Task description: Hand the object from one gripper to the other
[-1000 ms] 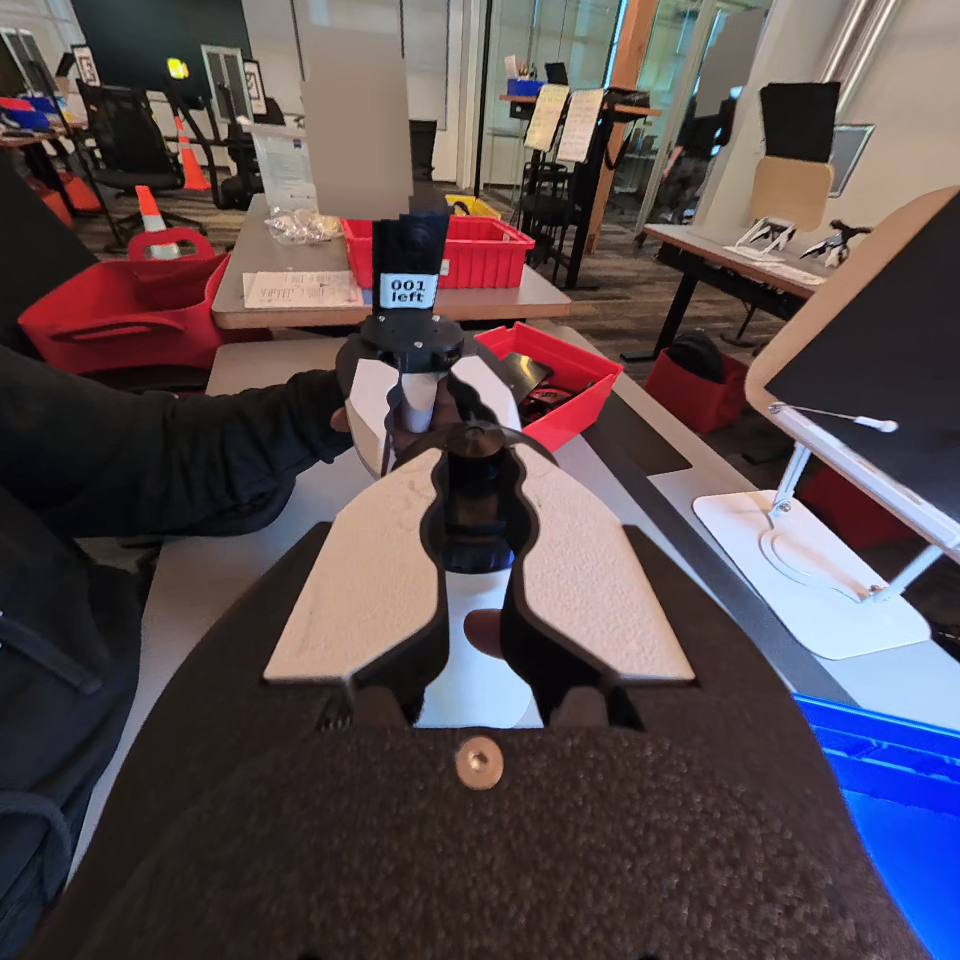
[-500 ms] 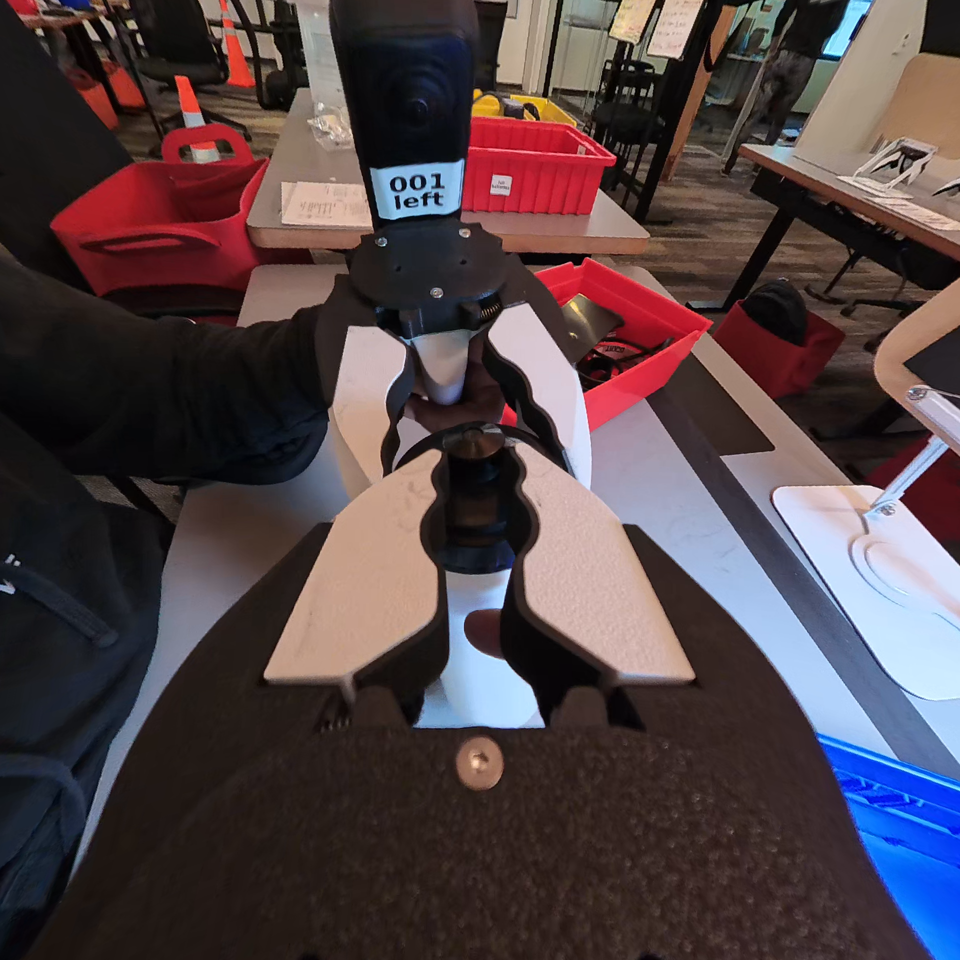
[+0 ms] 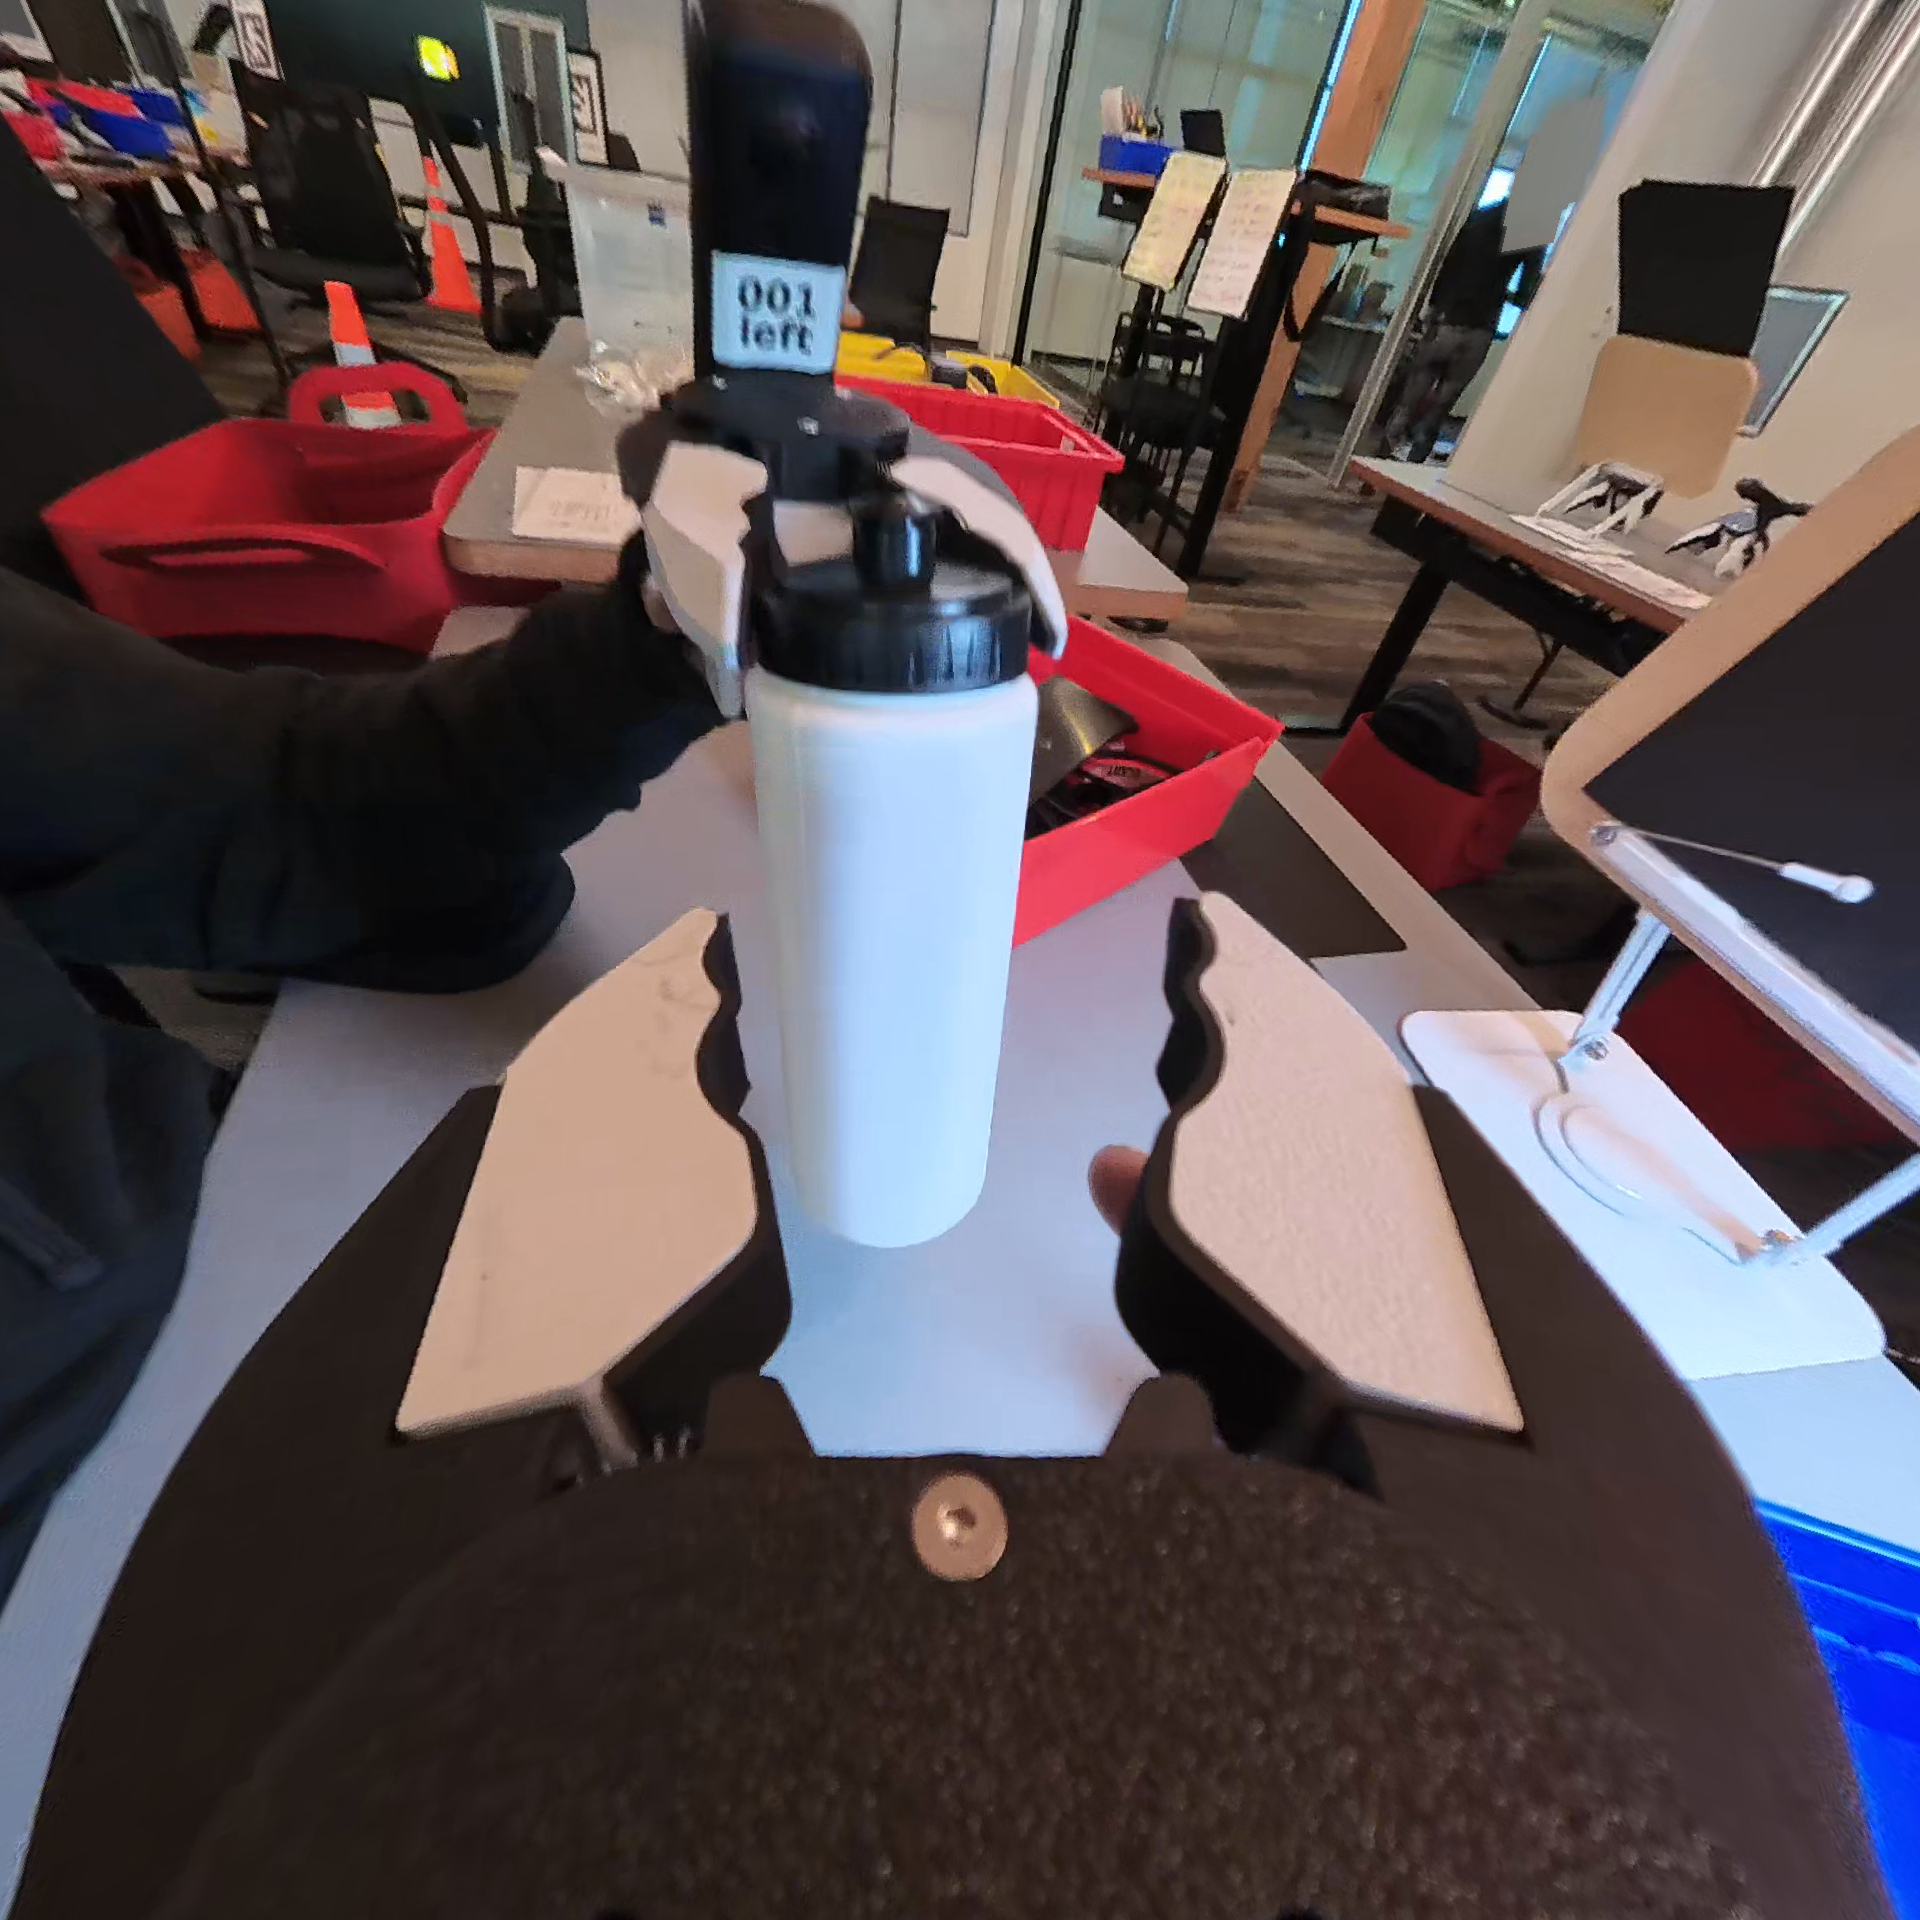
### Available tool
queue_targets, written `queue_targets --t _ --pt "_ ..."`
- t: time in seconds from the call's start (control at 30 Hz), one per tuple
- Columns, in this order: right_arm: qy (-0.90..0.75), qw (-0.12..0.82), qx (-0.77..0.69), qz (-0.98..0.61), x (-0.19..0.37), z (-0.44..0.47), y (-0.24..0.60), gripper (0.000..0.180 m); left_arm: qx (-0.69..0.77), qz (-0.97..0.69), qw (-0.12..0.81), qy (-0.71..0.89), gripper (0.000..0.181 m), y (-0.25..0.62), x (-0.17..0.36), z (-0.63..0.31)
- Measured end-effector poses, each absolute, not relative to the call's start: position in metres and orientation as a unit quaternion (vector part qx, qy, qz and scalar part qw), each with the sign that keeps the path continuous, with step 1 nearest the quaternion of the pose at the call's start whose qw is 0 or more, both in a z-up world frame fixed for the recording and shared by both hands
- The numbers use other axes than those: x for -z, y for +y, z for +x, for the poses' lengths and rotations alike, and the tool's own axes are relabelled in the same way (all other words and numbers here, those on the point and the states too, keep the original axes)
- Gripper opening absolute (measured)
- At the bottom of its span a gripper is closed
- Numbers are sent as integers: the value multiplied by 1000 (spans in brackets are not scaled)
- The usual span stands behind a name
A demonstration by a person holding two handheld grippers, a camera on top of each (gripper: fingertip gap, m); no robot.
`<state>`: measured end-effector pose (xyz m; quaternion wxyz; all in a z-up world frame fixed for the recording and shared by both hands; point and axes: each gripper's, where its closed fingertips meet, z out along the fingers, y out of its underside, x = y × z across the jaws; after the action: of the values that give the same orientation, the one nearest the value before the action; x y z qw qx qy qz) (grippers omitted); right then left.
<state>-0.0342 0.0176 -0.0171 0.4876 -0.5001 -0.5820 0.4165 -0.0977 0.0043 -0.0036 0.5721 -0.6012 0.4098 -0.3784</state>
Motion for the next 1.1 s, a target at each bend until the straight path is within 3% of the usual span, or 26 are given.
queue_targets --t 0.43,1.1 --pt "-583 467 -458 -482 64 -112 -8 86 391 -608 542 430 75 -2 18 -71" --pt "-496 517 -519 -466 32 -114 -10 92 382 -567 608 404 74 -3 -5 -69"
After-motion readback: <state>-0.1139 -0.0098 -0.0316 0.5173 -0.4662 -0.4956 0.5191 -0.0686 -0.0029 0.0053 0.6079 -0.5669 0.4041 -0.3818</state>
